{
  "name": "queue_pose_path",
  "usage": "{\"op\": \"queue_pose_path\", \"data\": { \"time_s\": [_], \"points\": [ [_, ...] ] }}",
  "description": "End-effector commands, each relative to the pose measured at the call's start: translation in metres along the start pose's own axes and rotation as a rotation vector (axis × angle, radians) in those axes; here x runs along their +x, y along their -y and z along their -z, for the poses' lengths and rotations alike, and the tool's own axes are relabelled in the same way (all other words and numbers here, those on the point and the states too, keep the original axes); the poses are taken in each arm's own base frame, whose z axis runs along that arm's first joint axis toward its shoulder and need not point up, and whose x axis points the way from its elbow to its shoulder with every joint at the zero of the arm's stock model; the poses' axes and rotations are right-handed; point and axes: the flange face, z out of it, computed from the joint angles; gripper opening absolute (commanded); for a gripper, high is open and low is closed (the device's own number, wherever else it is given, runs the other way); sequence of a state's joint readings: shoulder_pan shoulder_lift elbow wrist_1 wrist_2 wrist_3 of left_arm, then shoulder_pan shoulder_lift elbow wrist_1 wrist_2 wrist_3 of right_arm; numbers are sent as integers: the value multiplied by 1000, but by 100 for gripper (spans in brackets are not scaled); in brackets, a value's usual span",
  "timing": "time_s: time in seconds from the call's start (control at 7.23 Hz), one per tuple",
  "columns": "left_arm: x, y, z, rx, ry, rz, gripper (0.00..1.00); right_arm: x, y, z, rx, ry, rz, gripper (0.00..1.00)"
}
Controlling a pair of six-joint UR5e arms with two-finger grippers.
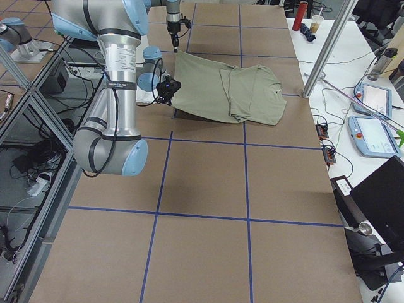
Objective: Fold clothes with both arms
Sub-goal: 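Lift the hem with both grippers and fold it toward the collar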
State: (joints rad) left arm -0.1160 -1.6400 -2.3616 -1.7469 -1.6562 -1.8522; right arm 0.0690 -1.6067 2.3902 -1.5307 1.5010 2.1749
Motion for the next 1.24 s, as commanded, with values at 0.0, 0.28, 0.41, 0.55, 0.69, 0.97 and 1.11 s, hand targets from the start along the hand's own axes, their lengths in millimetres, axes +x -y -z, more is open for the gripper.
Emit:
{"op": "queue_pose_path", "data": {
  "time_s": [0.0,0.28,0.41,0.55,0.69,0.97,1.11],
  "points": [
    [17,-5,29,-23,-69,1,0,13,15,44,-21,22,-8,0],
    [28,32,40,56,-103,25,0,-33,38,75,-62,123,-83,0],
    [43,62,49,127,-135,-25,0,-71,72,63,-39,146,-140,0],
    [61,106,53,219,-146,-73,0,-107,102,49,0,151,-81,0],
    [73,154,40,298,-120,-62,0,-136,140,32,68,136,-21,0],
    [96,242,26,380,-81,-72,0,-198,218,9,150,97,60,0],
    [90,275,4,406,-84,-64,0,-227,244,-6,172,75,65,0]
  ]
}}
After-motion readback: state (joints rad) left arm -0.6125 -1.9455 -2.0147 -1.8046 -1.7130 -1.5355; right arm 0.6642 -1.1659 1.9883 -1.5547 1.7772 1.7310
